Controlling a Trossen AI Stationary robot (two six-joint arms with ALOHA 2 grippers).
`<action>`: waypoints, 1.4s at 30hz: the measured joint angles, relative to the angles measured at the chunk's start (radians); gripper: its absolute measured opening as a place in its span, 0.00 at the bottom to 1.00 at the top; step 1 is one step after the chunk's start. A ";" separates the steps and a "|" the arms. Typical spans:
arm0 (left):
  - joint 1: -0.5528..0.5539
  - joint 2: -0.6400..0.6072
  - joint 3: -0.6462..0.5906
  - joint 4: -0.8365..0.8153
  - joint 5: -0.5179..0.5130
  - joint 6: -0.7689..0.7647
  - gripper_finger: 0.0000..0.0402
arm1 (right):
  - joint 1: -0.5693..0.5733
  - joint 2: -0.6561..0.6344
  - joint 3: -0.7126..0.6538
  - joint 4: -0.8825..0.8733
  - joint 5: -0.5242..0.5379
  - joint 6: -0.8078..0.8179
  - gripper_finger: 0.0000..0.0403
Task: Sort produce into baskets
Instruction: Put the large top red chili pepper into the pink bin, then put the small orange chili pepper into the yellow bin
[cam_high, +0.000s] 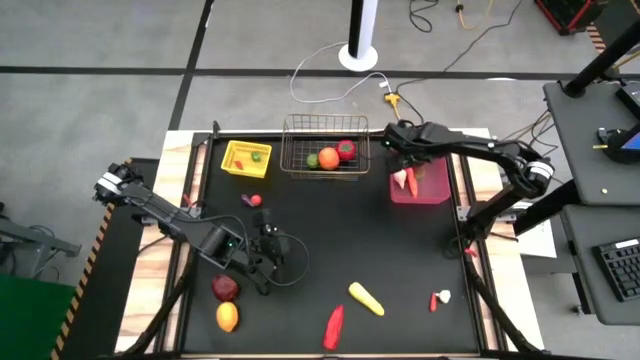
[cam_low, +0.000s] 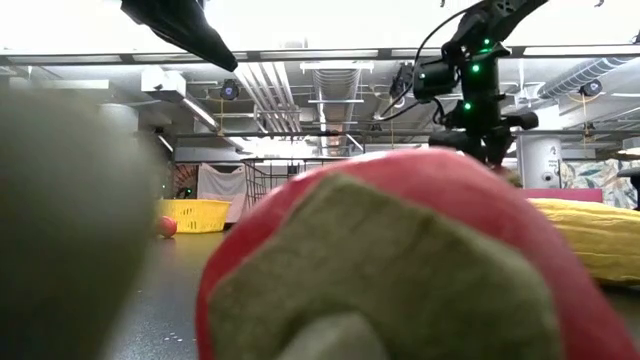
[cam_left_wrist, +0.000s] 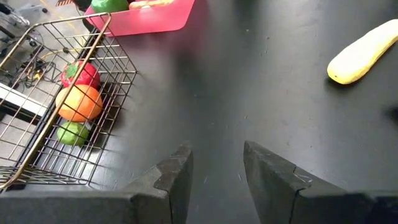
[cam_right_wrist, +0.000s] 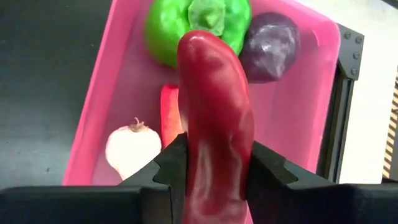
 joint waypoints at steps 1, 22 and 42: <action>0.000 0.000 0.000 0.000 0.000 0.000 0.31 | 0.000 0.000 -0.005 0.009 0.000 0.000 0.29; 0.000 0.001 0.000 0.000 0.000 0.000 0.31 | 0.000 0.000 -0.012 0.041 -0.001 0.001 0.36; 0.000 0.001 0.000 0.000 0.000 0.000 0.31 | 0.000 0.001 -0.012 0.043 -0.001 -0.001 0.50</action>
